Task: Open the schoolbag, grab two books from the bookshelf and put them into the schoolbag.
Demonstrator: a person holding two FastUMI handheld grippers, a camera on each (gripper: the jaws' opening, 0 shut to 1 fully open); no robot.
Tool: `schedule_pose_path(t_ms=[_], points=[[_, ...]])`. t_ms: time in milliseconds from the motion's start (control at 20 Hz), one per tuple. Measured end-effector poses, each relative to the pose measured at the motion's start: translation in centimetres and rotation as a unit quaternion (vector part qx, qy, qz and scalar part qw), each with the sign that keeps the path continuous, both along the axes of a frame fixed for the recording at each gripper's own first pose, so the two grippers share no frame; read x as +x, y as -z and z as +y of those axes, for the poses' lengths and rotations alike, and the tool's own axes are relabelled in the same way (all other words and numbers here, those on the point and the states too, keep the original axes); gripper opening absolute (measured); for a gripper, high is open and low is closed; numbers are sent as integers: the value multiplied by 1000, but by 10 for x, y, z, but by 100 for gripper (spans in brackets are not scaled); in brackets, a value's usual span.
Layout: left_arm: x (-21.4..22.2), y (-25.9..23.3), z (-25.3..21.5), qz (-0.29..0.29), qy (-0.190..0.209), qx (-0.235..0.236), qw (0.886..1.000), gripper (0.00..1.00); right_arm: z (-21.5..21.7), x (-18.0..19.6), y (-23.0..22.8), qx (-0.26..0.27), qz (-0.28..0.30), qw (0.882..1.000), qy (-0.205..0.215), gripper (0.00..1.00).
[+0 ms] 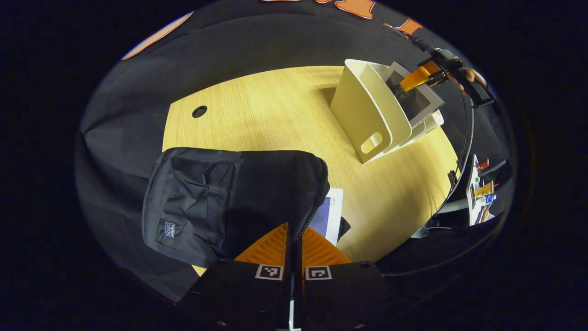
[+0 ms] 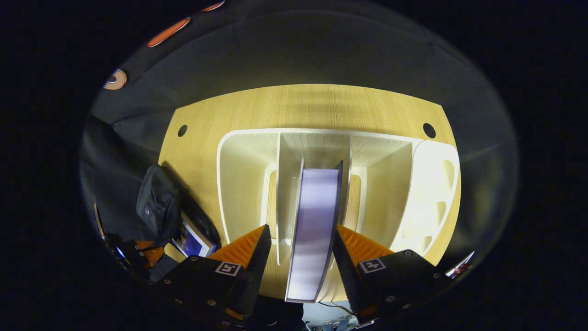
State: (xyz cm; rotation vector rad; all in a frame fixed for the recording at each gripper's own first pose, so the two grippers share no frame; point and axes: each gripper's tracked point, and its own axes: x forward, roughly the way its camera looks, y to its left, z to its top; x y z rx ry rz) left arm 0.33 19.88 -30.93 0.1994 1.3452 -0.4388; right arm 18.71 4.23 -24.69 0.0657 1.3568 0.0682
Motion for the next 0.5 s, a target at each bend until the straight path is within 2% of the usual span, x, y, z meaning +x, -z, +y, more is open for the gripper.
schedule_pose_path(t_ms=[50,100,150,200,250,500], points=[[1,0,0,0,1,-1,1000,4,-2,1,2,-7,5,1000,4,65],[1,-1,1,0,2,-2,1000,4,-4,0,6,-10,9,1000,11,67],[1,-1,0,1,5,-4,1000,4,-6,-1,8,-12,13,1000,19,53],[1,-1,0,2,7,-5,1000,4,-6,0,6,-17,14,999,26,51],[1,-1,-2,4,10,-7,1000,4,-7,0,6,-21,14,999,32,39],[4,3,-1,7,22,-16,1000,4,-12,-20,1,-30,13,998,46,38]])
